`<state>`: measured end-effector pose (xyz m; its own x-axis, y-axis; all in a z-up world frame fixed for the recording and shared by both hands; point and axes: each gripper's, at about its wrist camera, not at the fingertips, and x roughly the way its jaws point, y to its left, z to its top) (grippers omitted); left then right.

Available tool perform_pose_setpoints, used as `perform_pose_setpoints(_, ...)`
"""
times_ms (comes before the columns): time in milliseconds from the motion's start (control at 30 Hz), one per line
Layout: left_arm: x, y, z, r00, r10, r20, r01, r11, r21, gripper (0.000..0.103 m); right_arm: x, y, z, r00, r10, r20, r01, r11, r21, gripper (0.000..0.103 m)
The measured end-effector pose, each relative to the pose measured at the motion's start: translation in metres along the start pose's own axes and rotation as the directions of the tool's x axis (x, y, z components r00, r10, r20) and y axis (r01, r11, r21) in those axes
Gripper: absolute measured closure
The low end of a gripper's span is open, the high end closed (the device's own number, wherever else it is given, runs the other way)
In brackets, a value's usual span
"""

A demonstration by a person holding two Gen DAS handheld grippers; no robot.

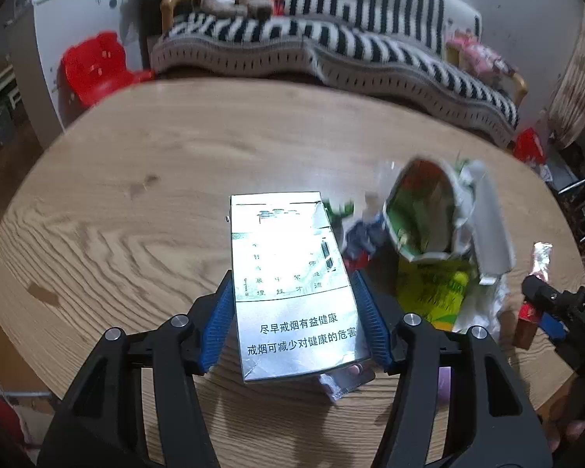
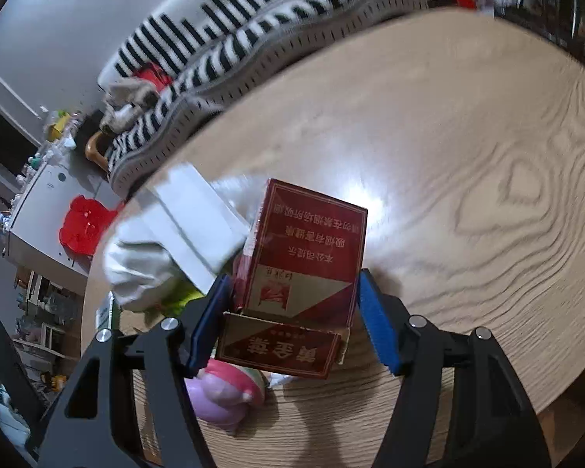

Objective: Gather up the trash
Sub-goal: 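Grasp the white-green cigarette pack with the left tool while the right tool grasps the red cigarette box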

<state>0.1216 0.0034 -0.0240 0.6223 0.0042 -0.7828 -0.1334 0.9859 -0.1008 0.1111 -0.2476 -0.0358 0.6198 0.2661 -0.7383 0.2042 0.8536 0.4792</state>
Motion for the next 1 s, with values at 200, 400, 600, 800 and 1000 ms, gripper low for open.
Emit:
perform_pose_setpoints(200, -0.014, 0.010, 0.006, 1.000, -0.011, 0.022, 0.012, 1.000, -0.026, 0.045, -0.029, 0.019, 0.000, 0.997, -0.047, 0.065, 0.055, 0.990, -0.129, 0.039)
perform_pose_setpoints(400, -0.026, 0.007, 0.007, 0.999, -0.028, 0.025, 0.028, 0.999, -0.029, 0.045, -0.049, 0.023, -0.009, 0.989, -0.093, 0.112, 0.116, 0.969, -0.219, 0.039)
perform_pose_setpoints(600, -0.038, 0.001, 0.002, 0.998, -0.061, 0.034, 0.061, 0.998, -0.002, 0.045, -0.052, 0.015, -0.021, 0.984, -0.140, 0.107, 0.164, 0.950, -0.266, 0.038)
perform_pose_setpoints(800, -0.039, 0.004, -0.002, 0.997, -0.068, 0.024, 0.068, 0.997, 0.031, 0.045, -0.045, 0.020, -0.031, 0.979, -0.169, 0.112, 0.194, 0.940, -0.280, 0.038)
perform_pose_setpoints(1000, -0.035, 0.008, 0.001, 0.998, -0.064, 0.014, 0.064, 0.997, 0.054, 0.045, -0.036, 0.031, -0.035, 0.982, -0.163, 0.095, 0.183, 0.947, -0.264, 0.038)
